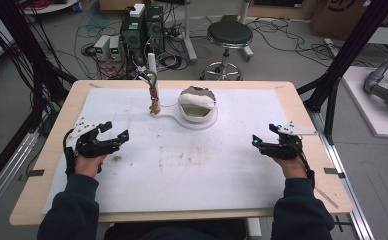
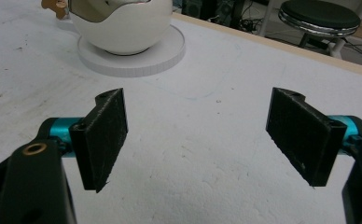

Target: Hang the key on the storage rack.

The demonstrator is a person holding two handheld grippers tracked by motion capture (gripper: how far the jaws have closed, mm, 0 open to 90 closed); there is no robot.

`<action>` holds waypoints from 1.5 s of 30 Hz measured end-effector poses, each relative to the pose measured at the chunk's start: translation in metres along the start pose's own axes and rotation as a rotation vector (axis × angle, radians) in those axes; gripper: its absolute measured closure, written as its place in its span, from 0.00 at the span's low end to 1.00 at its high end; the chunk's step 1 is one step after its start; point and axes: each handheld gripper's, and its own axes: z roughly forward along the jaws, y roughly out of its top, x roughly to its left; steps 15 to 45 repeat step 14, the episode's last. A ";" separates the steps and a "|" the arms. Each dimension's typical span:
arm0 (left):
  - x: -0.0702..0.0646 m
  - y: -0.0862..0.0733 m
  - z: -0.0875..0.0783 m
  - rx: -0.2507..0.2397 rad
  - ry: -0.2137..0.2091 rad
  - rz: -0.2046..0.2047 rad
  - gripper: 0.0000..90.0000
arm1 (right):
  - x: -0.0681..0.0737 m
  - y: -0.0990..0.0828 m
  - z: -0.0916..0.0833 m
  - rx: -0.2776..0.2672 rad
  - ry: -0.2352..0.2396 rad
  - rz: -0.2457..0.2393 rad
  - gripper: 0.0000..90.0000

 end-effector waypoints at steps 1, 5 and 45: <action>0.000 0.000 0.000 0.000 0.000 0.000 0.21 | 0.000 0.000 0.000 0.000 0.000 0.000 0.23; 0.000 0.000 0.000 -0.001 -0.001 0.000 0.21 | 0.000 0.000 0.000 -0.004 -0.002 0.000 0.23; 0.001 0.000 0.001 0.003 0.002 -0.003 0.21 | -0.002 0.000 0.001 -0.006 0.000 0.008 0.23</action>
